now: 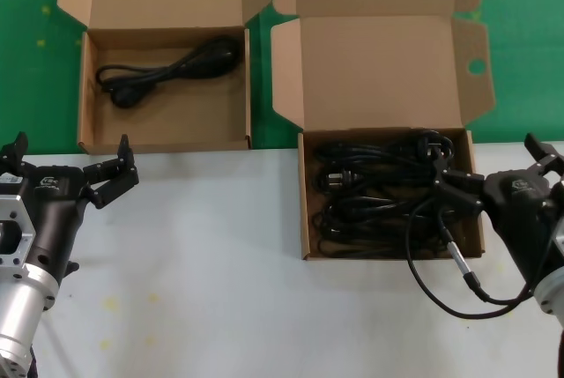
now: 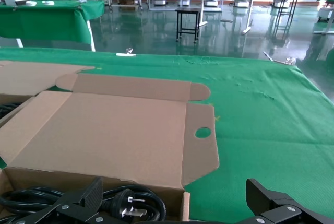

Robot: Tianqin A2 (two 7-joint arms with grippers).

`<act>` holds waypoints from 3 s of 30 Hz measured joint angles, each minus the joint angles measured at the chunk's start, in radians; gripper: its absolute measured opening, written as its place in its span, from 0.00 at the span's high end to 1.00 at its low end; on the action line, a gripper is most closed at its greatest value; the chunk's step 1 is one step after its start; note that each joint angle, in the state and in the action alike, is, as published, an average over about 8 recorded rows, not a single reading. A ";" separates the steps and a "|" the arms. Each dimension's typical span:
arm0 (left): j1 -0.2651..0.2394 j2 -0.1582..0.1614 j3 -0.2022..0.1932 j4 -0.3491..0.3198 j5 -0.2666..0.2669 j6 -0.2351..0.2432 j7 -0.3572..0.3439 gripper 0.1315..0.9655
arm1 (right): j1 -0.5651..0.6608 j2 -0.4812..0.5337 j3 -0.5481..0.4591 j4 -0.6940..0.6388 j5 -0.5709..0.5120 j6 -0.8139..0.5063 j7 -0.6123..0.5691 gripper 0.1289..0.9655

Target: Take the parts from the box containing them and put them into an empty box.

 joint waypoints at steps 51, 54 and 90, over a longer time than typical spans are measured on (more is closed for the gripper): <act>0.000 0.000 0.000 0.000 0.000 0.000 0.000 0.00 | 0.000 0.000 0.000 0.000 0.000 0.000 0.000 0.00; 0.000 0.000 0.000 0.000 0.000 0.000 0.000 0.00 | 0.000 0.000 0.000 0.000 0.000 0.000 0.000 0.00; 0.000 0.000 0.000 0.000 0.000 0.000 0.000 0.00 | 0.000 0.000 0.000 0.000 0.000 0.000 0.000 0.00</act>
